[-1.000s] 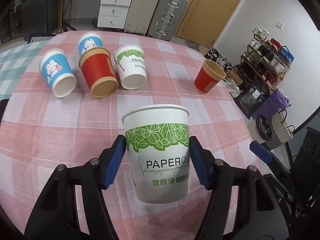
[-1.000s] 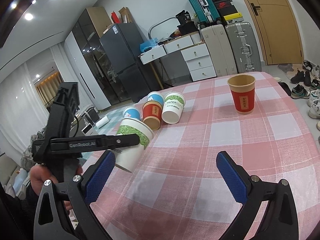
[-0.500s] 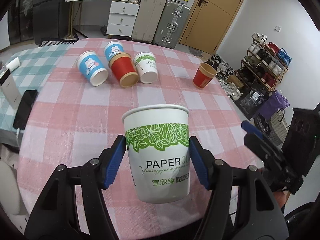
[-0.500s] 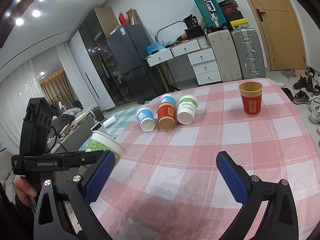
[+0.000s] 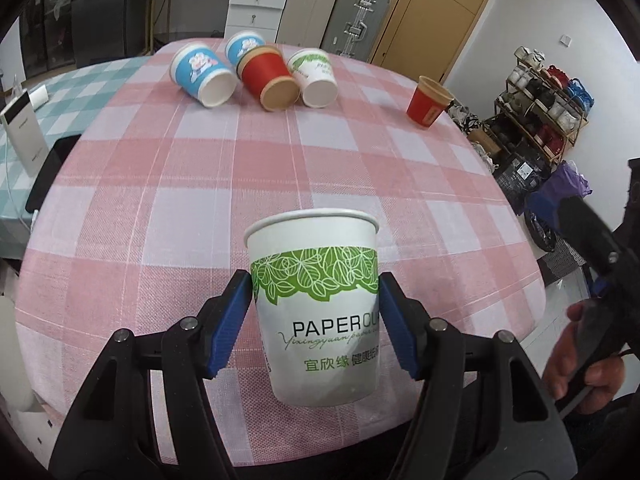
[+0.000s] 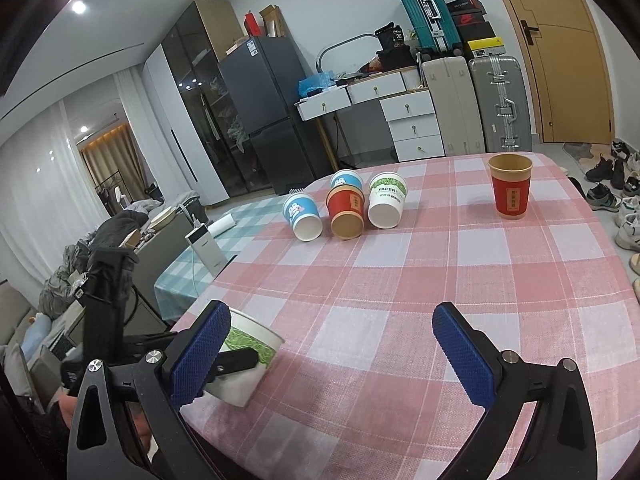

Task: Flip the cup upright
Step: 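Lift the white cup with the left gripper and set it down upright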

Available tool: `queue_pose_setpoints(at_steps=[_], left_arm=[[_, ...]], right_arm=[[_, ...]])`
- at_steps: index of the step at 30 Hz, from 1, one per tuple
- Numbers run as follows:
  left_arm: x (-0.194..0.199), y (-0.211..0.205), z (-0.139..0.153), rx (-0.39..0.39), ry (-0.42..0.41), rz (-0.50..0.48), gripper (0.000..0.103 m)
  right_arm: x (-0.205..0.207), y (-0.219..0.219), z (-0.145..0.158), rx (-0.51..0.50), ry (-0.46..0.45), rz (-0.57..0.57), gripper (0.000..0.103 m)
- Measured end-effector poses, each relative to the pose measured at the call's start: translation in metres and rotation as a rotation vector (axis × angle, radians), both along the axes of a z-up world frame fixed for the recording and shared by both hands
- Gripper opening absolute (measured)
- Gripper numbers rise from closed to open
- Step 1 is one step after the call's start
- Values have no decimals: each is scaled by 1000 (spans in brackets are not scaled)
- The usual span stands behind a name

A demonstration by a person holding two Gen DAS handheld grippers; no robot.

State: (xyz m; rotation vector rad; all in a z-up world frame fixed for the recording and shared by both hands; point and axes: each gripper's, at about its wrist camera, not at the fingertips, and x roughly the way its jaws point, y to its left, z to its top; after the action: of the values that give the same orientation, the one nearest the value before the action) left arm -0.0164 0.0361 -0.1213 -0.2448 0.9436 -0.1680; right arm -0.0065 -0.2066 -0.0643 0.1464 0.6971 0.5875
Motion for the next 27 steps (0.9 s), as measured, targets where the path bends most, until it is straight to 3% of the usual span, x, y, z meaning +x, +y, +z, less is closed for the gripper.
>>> queue_pose_setpoints(at_steps=[7,18,21,24,27], left_arm=[[17,9,-25,-19,40,21,62],[24,18,-32,-90,45,22,63],[27,20,-33,-108,52,13,66],[27,20,-29,-105,33,11,79],[27,23,-26,-97,22,43,80]], right_arm=[[-6,7,0,-16,4,10,103],[-9,18,3,-25,-9,53,103],[-11,19,4,-24,-16,63,103],[-11,19,5,-21,-18,63,103],[-12,20,5,-11,-12,77,103]])
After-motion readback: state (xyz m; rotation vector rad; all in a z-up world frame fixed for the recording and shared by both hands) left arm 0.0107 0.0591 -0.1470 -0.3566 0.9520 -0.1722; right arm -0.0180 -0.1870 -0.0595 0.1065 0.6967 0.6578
